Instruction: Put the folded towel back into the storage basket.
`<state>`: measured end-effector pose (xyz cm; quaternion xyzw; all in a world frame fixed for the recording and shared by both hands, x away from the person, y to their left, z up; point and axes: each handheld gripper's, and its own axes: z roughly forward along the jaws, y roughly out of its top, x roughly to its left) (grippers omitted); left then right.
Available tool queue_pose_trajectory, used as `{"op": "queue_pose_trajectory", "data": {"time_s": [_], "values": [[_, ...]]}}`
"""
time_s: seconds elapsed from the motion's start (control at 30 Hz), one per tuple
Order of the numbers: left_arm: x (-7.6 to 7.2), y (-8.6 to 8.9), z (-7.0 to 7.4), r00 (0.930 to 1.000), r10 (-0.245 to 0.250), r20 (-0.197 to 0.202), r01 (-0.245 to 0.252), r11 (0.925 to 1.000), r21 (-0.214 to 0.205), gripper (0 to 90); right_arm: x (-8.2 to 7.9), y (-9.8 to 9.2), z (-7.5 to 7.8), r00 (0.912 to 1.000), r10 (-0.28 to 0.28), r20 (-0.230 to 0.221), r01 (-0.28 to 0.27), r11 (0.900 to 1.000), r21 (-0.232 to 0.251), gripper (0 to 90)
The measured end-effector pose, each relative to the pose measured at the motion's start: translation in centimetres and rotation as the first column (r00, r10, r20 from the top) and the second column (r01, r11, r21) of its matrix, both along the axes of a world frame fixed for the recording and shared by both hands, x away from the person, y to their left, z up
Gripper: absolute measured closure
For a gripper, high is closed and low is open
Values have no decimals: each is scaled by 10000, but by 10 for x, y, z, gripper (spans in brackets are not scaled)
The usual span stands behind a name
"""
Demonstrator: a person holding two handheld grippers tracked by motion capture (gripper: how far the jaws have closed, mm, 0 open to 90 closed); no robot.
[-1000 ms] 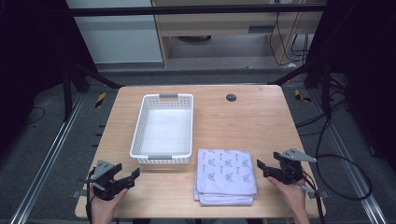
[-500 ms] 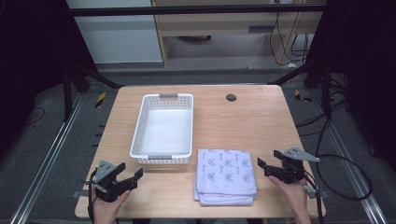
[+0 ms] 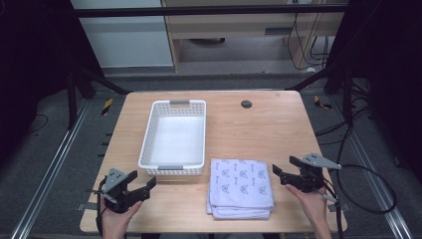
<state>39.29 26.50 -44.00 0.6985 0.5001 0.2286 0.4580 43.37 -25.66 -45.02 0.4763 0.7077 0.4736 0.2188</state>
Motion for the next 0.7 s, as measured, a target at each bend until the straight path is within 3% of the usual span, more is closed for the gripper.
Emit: {"op": "queue_pose_trajectory", "data": {"time_s": [0.27,0.7], "values": [[5,-5,12,9998,-136,168,135,9999,56,234,4,1,10,9999,-39,145,37,10000,84,238],[14,-24,37,9969,-429,664,424,9991,89,233,18,3,46,9985,24,553,-43,9994,338,252]]}}
